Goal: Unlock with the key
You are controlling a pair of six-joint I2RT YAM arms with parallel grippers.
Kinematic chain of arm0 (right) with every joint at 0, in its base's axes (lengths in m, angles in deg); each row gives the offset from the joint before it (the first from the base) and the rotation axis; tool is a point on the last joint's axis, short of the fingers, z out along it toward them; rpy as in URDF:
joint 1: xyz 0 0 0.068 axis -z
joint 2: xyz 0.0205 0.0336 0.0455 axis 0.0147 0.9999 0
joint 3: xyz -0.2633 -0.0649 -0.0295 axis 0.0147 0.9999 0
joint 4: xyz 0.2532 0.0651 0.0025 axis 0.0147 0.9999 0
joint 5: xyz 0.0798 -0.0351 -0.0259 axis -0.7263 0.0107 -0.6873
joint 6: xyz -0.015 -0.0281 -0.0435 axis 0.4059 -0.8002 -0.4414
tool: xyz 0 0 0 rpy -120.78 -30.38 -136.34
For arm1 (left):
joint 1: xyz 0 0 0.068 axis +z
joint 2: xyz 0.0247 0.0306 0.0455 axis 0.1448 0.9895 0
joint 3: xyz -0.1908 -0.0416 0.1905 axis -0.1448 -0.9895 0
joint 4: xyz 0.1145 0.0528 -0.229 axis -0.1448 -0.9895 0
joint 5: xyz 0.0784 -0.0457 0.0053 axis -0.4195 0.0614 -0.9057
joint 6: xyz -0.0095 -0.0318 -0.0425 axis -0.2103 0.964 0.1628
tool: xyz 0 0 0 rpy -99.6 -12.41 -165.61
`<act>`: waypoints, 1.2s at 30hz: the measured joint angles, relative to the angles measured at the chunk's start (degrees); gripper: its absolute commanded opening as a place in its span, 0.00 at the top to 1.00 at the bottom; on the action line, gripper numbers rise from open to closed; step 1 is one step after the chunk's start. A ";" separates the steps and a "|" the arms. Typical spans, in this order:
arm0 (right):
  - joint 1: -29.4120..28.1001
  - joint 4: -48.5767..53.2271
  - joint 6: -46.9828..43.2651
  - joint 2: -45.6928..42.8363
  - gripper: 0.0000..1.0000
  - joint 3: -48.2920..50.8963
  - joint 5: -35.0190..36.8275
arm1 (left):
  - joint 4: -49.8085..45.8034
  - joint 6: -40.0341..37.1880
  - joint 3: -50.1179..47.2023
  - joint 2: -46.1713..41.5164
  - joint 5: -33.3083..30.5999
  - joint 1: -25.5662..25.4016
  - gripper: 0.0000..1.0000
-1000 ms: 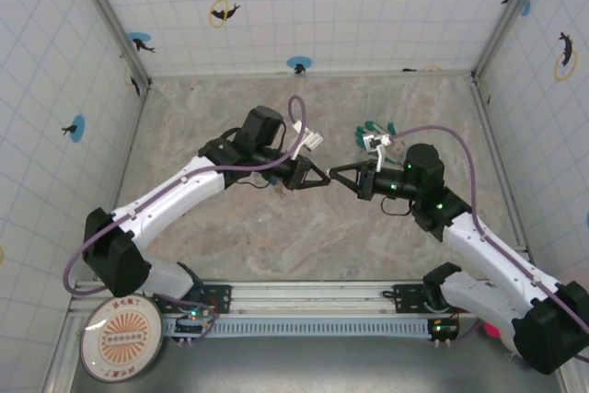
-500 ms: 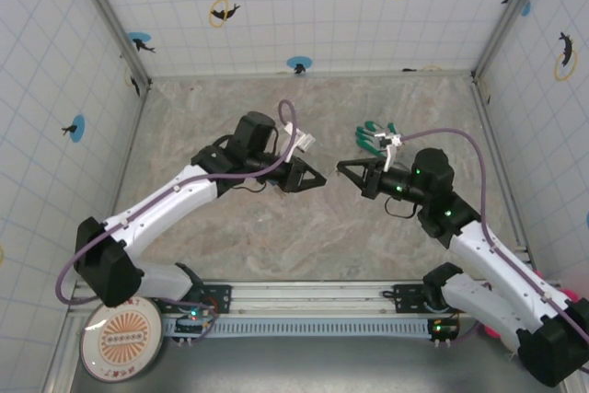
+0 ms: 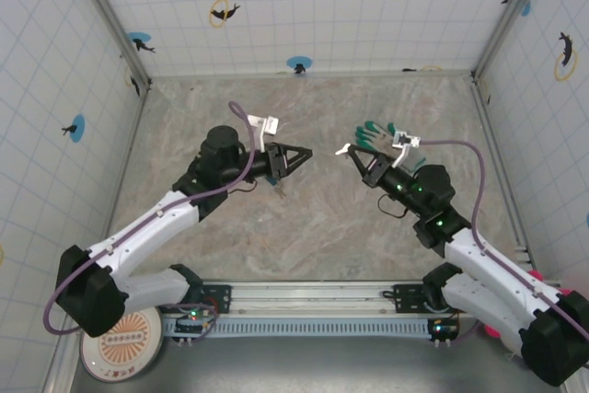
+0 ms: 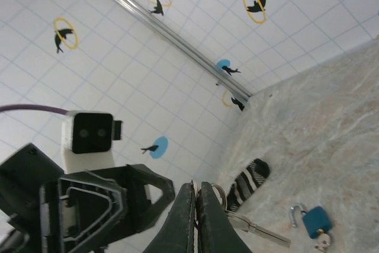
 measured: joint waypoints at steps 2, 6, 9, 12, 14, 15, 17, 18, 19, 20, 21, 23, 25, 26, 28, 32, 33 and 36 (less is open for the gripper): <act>-2.12 -2.58 1.18 -0.02 1.00 0.57 2.47 | 3.76 2.62 -1.27 0.02 0.26 -0.02 0.52; -5.70 -7.23 3.15 0.24 1.00 2.10 6.64 | 10.10 5.79 -1.97 0.24 0.85 -0.74 0.51; -7.43 -10.64 3.93 1.79 1.00 2.21 8.37 | 13.16 6.86 -1.97 1.01 1.66 -2.32 0.51; -8.76 -13.60 4.66 3.52 1.00 2.21 9.01 | 14.69 7.39 -1.97 2.14 2.03 -3.45 0.51; -9.33 -15.02 5.05 4.31 1.00 2.21 9.27 | 15.39 7.80 -1.97 2.62 2.21 -3.63 0.50; -9.44 -15.69 5.22 4.55 1.00 2.21 9.38 | 15.63 8.20 -1.97 2.69 2.21 -3.67 0.50; -9.60 -16.90 5.70 4.94 1.00 2.21 9.60 | 16.68 8.55 -1.97 2.69 2.23 -3.85 0.53; -9.62 -17.51 5.90 5.09 1.00 2.21 9.64 | 17.31 8.66 -1.97 2.69 2.38 -3.98 0.54; -9.64 -18.16 6.08 5.27 1.00 2.21 9.68 | 17.79 8.79 -1.97 2.69 2.47 -4.17 0.56; -9.66 -18.58 6.21 5.38 1.00 2.21 9.66 | 18.16 8.90 -1.97 2.73 2.69 -4.26 0.58; -9.64 -18.97 6.34 5.55 1.00 2.21 9.55 | 18.64 8.98 -1.97 2.84 2.89 -4.39 0.60; -9.66 -19.58 6.69 5.92 1.00 2.23 9.49 | 19.65 9.42 -1.97 3.30 3.37 -4.70 0.61; -9.68 -20.35 7.10 6.34 1.00 2.23 9.31 | 20.15 9.77 -1.95 3.89 3.52 -5.01 0.63; -9.68 -20.50 7.21 6.47 1.00 2.23 9.27 | 20.20 9.88 -1.95 4.11 3.58 -5.05 0.65; -9.68 -21.09 7.32 6.71 1.00 2.25 9.14 | 20.44 10.01 -1.95 4.52 3.78 -5.18 0.69; -9.68 -21.44 7.56 6.80 1.00 2.27 8.72 | 20.50 10.08 -1.77 4.55 4.11 -5.18 0.71; -9.68 -21.49 7.58 6.82 1.00 2.27 8.52 | 20.50 10.05 -1.68 4.55 4.13 -5.18 0.67; -9.68 -21.51 7.74 6.86 1.00 2.27 8.00 | 20.46 10.05 -1.66 4.55 4.09 -5.18 0.66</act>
